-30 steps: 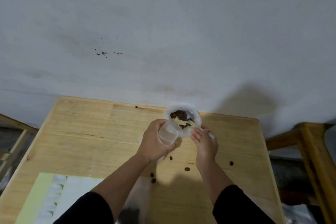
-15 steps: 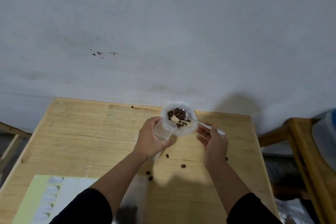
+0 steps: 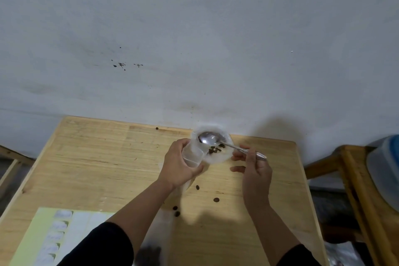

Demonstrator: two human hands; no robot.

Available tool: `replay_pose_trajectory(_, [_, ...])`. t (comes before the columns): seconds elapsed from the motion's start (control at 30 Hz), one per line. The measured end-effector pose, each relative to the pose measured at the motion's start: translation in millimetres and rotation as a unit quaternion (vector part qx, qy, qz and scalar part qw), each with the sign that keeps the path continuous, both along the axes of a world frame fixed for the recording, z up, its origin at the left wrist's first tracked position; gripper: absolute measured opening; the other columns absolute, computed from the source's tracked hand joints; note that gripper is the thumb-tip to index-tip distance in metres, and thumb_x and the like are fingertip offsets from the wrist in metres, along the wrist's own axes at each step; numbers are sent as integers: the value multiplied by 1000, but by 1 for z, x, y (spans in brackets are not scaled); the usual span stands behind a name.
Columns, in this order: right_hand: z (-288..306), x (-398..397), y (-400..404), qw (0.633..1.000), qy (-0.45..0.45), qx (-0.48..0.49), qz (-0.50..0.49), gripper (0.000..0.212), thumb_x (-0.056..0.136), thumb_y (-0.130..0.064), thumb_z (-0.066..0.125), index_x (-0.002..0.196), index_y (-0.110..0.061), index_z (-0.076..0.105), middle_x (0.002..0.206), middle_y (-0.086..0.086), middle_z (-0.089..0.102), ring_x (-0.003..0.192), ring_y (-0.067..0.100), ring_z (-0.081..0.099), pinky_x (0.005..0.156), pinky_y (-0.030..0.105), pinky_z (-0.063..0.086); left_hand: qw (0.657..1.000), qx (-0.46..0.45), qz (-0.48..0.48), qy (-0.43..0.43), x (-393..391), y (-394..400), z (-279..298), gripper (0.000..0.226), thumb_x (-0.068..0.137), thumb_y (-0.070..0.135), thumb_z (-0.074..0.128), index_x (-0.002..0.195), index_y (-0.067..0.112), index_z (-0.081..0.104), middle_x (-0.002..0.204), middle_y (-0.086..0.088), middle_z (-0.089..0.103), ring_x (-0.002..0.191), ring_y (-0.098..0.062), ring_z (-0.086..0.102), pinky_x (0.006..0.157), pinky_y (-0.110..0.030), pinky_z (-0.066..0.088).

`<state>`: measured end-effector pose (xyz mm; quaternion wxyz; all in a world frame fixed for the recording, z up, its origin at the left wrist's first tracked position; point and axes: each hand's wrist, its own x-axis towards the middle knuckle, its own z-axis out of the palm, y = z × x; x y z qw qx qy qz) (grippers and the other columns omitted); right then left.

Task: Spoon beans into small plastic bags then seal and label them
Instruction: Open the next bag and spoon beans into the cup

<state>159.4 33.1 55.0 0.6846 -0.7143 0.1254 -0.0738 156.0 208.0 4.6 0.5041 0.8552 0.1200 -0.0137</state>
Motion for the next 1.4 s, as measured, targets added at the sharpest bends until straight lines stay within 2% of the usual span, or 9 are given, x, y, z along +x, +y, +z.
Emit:
replay_pose_trajectory(0.13, [-24, 10, -10, 991, 48, -104, -73, 29, 100, -18, 38, 100, -6, 64, 74, 2, 65, 51, 7, 61, 45, 10, 46, 1000, -3, -8, 3, 1, 0, -1, 84, 59, 47, 82, 128, 20, 42, 121, 11, 47, 107, -2, 45, 77, -2, 32])
replay_pose_trajectory(0.2, [-36, 10, -9, 986, 75, -121, -81, 29, 99, -16, 38, 100, -5, 64, 77, 4, 66, 56, 13, 62, 44, 6, 42, 1000, -3, -10, 5, 2, -1, -2, 85, 59, 49, 81, 128, 21, 42, 122, 9, 48, 109, -4, 46, 81, -5, 32])
replay_pose_trajectory(0.37, [-59, 7, 12, 989, 142, -6, -38, 19, 98, -18, 44, 100, -18, 62, 91, 0, 70, 83, 13, 69, 60, 28, 56, 1000, 10, -18, 4, 3, 0, -1, 81, 60, 42, 83, 127, 20, 43, 117, 14, 46, 104, 1, 45, 75, 2, 33])
replay_pose_trajectory(0.53, [-49, 22, 20, 961, 228, 156, -14, 10, 95, -15, 51, 97, -16, 61, 94, 4, 69, 90, 19, 68, 66, 26, 53, 1000, 22, -18, -1, 5, 1, 1, 80, 61, 43, 82, 127, 19, 44, 116, 15, 45, 103, 1, 44, 76, 5, 31])
replay_pose_trajectory(0.7, [-42, 24, 4, 951, 245, 183, -46, 17, 95, -16, 50, 102, -5, 61, 98, 15, 69, 88, 20, 68, 64, 25, 55, 1000, 21, -21, 5, 5, 2, 2, 82, 61, 41, 83, 128, 19, 43, 115, 16, 43, 102, 1, 43, 74, 9, 27])
replay_pose_trajectory(0.9, [-15, 22, -10, 964, 187, 182, -44, 28, 98, -16, 43, 107, 3, 61, 87, 12, 70, 69, 13, 68, 47, 19, 51, 1000, 5, -19, 10, 4, 2, 4, 83, 59, 41, 84, 128, 20, 43, 115, 15, 44, 95, 7, 44, 72, 6, 32])
replay_pose_trajectory(1.03, [11, 16, -11, 982, 128, 142, 9, 26, 98, -15, 41, 97, -6, 66, 83, 11, 71, 68, 12, 67, 46, 21, 50, 1000, 0, -18, 11, 4, 2, 3, 84, 58, 38, 86, 127, 21, 43, 115, 14, 44, 94, 6, 44, 69, 4, 33])
replay_pose_trajectory(1.23, [17, 3, -7, 998, -2, -38, 47, 24, 97, -12, 44, 96, -11, 67, 83, 4, 70, 74, 8, 67, 48, 24, 54, 1000, -3, -18, 11, 5, 2, 3, 87, 57, 41, 86, 129, 19, 41, 116, 14, 43, 100, 2, 44, 70, 2, 33])
replay_pose_trajectory(1.4, [-23, 8, -18, 987, 54, -147, -39, 25, 98, -18, 44, 102, -9, 68, 75, -3, 67, 50, 1, 60, 46, 17, 51, 1000, 5, -24, 3, 2, 2, 2, 80, 60, 40, 85, 126, 24, 43, 117, 14, 44, 98, 6, 44, 72, 6, 32])
